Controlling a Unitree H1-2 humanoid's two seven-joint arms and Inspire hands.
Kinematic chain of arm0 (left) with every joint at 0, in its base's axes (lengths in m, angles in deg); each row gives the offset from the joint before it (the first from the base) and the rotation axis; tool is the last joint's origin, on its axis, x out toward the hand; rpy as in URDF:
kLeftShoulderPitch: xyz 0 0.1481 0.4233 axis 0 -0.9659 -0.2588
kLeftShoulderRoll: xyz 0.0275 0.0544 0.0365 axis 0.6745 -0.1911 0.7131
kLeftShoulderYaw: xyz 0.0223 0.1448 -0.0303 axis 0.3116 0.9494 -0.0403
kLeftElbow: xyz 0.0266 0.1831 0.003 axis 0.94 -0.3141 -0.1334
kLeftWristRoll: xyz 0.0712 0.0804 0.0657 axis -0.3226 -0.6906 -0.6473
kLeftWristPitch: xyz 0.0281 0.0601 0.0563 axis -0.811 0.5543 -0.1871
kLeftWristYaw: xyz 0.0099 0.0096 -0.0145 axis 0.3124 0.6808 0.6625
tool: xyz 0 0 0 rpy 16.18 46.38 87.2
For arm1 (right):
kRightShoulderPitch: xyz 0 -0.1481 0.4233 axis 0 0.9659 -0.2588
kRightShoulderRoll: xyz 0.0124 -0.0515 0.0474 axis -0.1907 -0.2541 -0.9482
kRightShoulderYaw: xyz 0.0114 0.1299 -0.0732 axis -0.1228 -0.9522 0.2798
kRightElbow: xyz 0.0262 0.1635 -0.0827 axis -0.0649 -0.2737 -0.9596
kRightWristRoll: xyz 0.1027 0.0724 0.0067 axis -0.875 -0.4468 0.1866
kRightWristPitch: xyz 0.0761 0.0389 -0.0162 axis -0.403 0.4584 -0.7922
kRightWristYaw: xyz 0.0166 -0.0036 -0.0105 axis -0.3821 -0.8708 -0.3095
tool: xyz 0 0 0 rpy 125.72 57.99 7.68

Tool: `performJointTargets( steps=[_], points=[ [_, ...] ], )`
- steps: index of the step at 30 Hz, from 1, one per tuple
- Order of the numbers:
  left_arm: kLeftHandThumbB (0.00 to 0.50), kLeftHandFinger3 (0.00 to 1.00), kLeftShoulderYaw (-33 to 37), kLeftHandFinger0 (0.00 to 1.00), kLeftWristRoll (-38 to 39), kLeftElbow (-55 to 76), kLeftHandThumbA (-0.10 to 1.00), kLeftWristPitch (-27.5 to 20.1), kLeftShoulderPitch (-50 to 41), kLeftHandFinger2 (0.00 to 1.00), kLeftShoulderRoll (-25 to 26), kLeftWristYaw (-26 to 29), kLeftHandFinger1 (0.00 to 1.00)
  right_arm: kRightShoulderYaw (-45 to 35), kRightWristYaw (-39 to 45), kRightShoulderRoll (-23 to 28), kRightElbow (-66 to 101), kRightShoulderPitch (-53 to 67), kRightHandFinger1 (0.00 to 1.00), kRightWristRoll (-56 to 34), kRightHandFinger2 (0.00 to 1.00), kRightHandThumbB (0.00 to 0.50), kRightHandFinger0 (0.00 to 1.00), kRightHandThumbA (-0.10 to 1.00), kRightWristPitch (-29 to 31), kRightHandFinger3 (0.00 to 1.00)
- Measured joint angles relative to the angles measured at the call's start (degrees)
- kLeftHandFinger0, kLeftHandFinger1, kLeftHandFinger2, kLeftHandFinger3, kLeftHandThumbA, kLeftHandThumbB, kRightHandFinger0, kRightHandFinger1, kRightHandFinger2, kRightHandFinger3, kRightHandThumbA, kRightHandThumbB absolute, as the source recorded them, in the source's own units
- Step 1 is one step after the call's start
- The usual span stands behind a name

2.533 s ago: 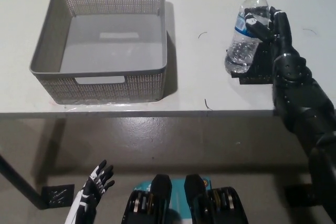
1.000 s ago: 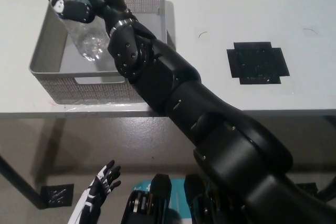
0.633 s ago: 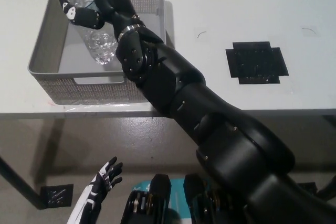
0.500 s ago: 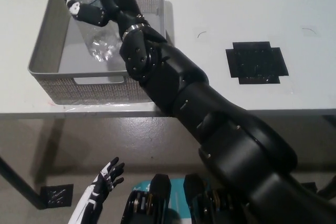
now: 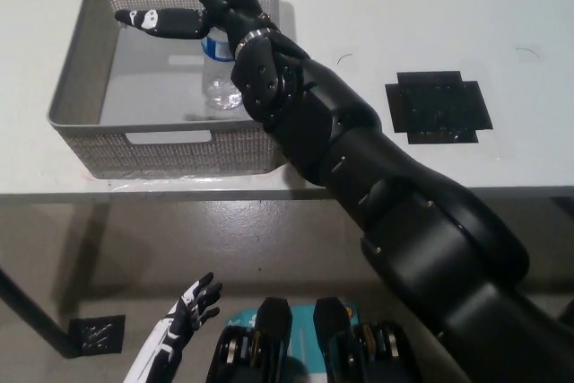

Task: Use the right hand to pick up a water botttle and place it into a container on the left side

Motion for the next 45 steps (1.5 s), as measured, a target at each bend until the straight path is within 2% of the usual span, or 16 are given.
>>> performJointTargets(
  steps=[6,9,16,17,20,21,23,31,32,34,35,36,39,41,42,45],
  points=[
    [0.243,1.0,0.1,1.0,-0.2,-0.2,1.0,0.0,0.1,1.0,0.0,0.0,1.0,-0.4,0.6,0.7,1.4,0.0,1.0,-0.1,1.0,0.5,1.0,1.0,1.2,1.0],
    [0.211,1.0,0.1,1.0,-0.2,-0.3,1.0,0.0,0.2,1.0,0.0,-0.1,1.0,-1.1,1.1,2.1,4.5,-0.1,1.0,-0.3,1.0,0.48,1.0,1.0,2.1,1.0],
    [0.194,1.0,0.1,1.0,-0.3,-0.5,1.0,0.0,0.3,1.0,0.0,-0.1,1.0,-3.8,4.3,7.0,20.9,2.5,1.0,-1.3,1.0,0.485,1.0,1.0,2.3,1.0],
    [0.177,1.0,0.1,1.0,-0.3,-0.6,1.0,0.0,0.3,1.0,0.0,-0.1,1.0,-3.9,4.6,7.2,22.2,3.0,1.0,-1.4,1.0,0.476,1.0,1.0,2.2,1.0],
    [0.194,1.0,0.1,1.0,-0.3,-0.7,1.0,0.0,0.3,1.0,0.0,-0.1,1.0,-4.2,5.5,8.5,29.8,7.2,1.0,-1.6,1.0,0.481,1.0,1.0,1.4,1.0],
    [0.195,1.0,0.1,1.0,-0.3,-0.8,1.0,0.0,0.3,1.0,0.0,-0.1,1.0,-4.2,5.7,8.7,31.8,8.6,1.0,-1.6,1.0,0.496,1.0,1.0,1.1,1.0],
    [0.195,1.0,0.1,1.0,-0.3,-1.0,1.0,0.0,0.3,1.0,0.0,-0.1,1.0,-4.3,6.0,9.2,36.1,12.2,1.0,-1.8,1.0,0.5,1.0,1.0,0.6,1.0],
    [0.199,1.0,0.1,1.0,-0.3,-1.5,1.0,0.1,0.3,1.0,0.0,-0.1,1.0,-4.3,7.0,12.0,52.2,30.6,1.0,-3.1,1.0,0.461,1.0,1.0,-1.1,1.0],
    [0.2,1.0,0.1,1.0,-0.2,-1.6,1.0,0.1,0.3,1.0,0.0,-0.1,1.0,-4.3,7.1,12.5,54.1,33.1,1.0,-3.3,1.0,0.425,1.0,1.0,-1.3,1.0],
    [0.19,1.0,0.0,1.0,-0.2,-1.7,1.0,0.2,0.3,1.0,0.0,-0.1,1.0,-4.3,7.4,13.9,58.8,39.7,1.0,-4.2,1.0,0.402,1.0,0.98,-1.5,1.0],
    [0.188,1.0,0.0,1.0,-0.2,-1.7,1.0,0.2,0.3,1.0,0.0,-0.1,1.0,-4.3,7.5,14.4,60.5,42.1,1.0,-4.5,1.0,0.414,1.0,1.0,-1.5,1.0],
    [0.177,1.0,0.0,1.0,-0.2,-1.7,1.0,0.2,0.3,1.0,0.0,-0.1,1.0,-4.3,7.6,14.9,61.9,44.2,1.0,-4.9,1.0,0.396,1.0,1.0,-1.5,1.0],
    [0.188,1.0,-0.2,1.0,0.0,-1.8,1.0,0.3,0.4,1.0,0.0,-0.1,1.0,-4.7,8.5,17.5,69.3,56.5,1.0,-7.6,1.0,0.364,1.0,0.99,-1.2,1.0],
    [0.188,1.0,-0.5,1.0,0.3,-1.8,1.0,0.4,0.4,1.0,0.0,-0.1,1.0,-5.2,9.3,18.6,72.8,63.5,1.0,-9.7,1.0,0.378,1.0,0.97,-0.8,1.0],
    [0.188,1.0,-0.8,1.0,0.4,-1.8,1.0,0.4,0.4,1.0,0.0,-0.1,1.0,-5.5,9.8,19.1,73.9,67.0,1.0,-10.9,1.0,0.36,1.0,0.97,-0.7,1.0],
    [0.179,1.0,-1.5,1.0,0.7,-1.8,1.0,0.5,0.7,1.0,0.0,-0.1,1.0,-6.6,11.3,20.1,75.1,74.8,1.0,-14.3,1.0,0.37,1.0,0.97,-0.1,1.0]
  ],
)
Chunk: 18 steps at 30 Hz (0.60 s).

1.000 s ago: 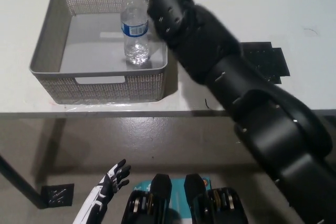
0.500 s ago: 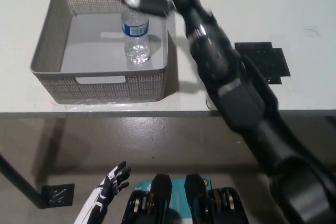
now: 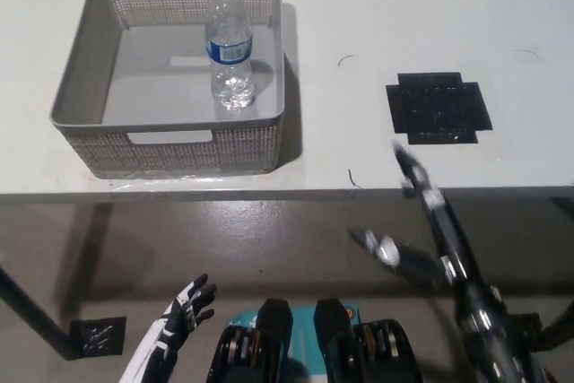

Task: Use the right hand to pick up a water botttle and place it into a container on the left side

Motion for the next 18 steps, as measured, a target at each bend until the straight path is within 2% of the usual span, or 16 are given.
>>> performJointTargets(
  steps=[3,4,10,15,18],
  points=[
    [0.178,1.0,-0.9,1.0,0.5,0.0,1.0,0.1,0.7,1.0,0.0,0.0,1.0,-1.2,1.8,0.4,0.1,5.1,1.0,-3.6,1.0,0.368,1.0,0.97,0.8,1.0],
    [0.175,1.0,-1.2,1.0,0.7,0.0,1.0,0.1,0.8,1.0,0.0,0.0,1.0,-1.6,2.5,0.4,0.3,5.9,1.0,-4.7,1.0,0.387,1.0,0.98,1.2,1.0],
    [0.18,1.0,-2.2,1.0,0.8,0.3,1.0,0.8,1.0,1.0,0.0,0.1,1.0,-4.5,5.7,0.2,-1.4,7.1,1.0,-9.5,1.0,0.425,1.0,1.0,3.9,1.0],
    [0.195,1.0,-3.1,1.0,0.8,0.3,1.0,1.0,0.9,1.0,0.0,0.2,1.0,-6.4,7.4,0.0,-3.3,7.0,1.0,-11.4,1.0,0.432,1.0,0.97,4.7,1.0],
    [0.183,1.0,-3.8,1.0,0.8,0.2,1.0,1.0,1.0,1.0,0.0,0.2,1.0,-6.9,8.1,-0.4,-4.5,6.7,1.0,-12.1,1.0,0.429,1.0,0.97,4.9,1.0]
  ],
)
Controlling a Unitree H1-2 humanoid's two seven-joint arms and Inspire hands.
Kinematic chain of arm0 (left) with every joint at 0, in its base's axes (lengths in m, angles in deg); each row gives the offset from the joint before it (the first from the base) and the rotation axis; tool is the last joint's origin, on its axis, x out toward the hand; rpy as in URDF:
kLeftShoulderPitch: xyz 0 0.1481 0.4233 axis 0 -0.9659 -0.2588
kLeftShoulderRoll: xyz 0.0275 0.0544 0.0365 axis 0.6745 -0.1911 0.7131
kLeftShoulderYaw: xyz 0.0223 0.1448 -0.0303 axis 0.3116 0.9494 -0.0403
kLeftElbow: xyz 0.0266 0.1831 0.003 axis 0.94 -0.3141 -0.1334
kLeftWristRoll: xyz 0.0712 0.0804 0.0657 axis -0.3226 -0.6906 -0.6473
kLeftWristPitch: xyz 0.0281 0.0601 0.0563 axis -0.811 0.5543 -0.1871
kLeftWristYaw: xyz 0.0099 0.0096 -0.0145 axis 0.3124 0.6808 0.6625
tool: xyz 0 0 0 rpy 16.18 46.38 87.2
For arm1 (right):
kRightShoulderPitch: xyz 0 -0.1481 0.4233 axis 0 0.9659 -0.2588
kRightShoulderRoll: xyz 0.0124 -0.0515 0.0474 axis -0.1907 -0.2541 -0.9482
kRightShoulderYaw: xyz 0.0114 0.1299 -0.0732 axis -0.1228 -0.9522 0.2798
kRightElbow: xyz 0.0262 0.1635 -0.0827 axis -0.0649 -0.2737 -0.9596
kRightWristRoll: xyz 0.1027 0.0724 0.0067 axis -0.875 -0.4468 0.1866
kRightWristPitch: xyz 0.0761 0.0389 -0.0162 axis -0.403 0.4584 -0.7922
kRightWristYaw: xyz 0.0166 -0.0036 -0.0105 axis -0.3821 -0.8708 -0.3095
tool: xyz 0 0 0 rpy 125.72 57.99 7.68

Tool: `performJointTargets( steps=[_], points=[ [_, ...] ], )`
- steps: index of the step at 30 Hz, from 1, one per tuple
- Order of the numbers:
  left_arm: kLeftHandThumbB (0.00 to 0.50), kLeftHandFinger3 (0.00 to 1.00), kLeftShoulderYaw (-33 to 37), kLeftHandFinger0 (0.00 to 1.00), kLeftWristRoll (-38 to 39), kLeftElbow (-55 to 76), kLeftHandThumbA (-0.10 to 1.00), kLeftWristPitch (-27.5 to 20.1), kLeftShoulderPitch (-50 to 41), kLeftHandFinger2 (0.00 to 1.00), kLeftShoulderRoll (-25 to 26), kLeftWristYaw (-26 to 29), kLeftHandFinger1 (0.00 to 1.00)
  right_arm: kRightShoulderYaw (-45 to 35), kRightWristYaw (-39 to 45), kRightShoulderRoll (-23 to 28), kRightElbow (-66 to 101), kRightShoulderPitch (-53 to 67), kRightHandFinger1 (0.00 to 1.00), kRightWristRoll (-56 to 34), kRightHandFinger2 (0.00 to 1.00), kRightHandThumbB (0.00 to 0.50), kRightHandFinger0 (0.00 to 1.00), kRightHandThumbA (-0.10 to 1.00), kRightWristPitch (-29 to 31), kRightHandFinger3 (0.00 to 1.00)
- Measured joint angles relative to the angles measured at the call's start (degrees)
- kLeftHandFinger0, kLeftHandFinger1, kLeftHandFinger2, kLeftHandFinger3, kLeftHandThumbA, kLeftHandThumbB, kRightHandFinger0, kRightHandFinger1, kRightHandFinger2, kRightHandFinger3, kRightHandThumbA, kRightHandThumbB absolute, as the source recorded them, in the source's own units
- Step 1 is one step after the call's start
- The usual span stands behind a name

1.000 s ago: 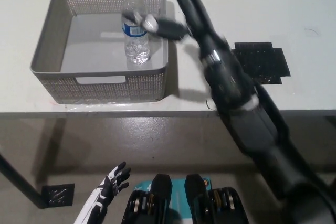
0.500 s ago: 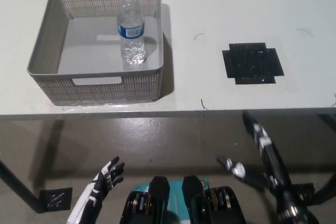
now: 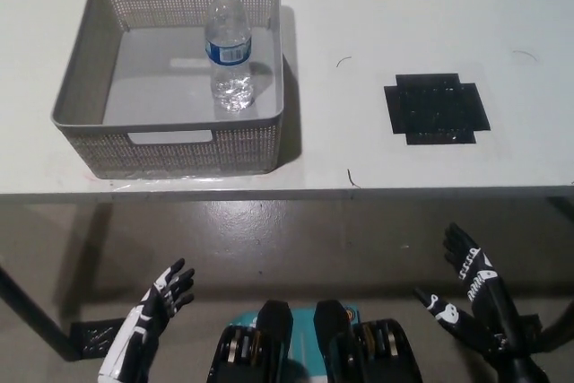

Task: Use the right hand to pick up a water botttle and place it into a container on the left side

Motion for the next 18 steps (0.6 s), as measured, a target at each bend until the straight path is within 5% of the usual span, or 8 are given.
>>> performJointTargets(
  steps=[6,18],
  points=[
    [0.216,1.0,-0.5,1.0,-0.1,-0.2,1.0,-0.1,-0.4,1.0,-0.3,0.0,1.0,-0.6,1.4,-0.4,-0.6,-0.2,1.0,-1.1,1.0,0.417,1.0,0.97,0.0,1.0],
    [0.18,1.0,-0.9,1.0,-0.1,-0.4,1.0,0.0,0.0,1.0,-0.3,0.0,1.0,-1.2,3.0,-1.0,-1.2,-1.0,1.0,-1.1,1.0,0.401,1.0,0.98,0.0,1.0]
  ],
)
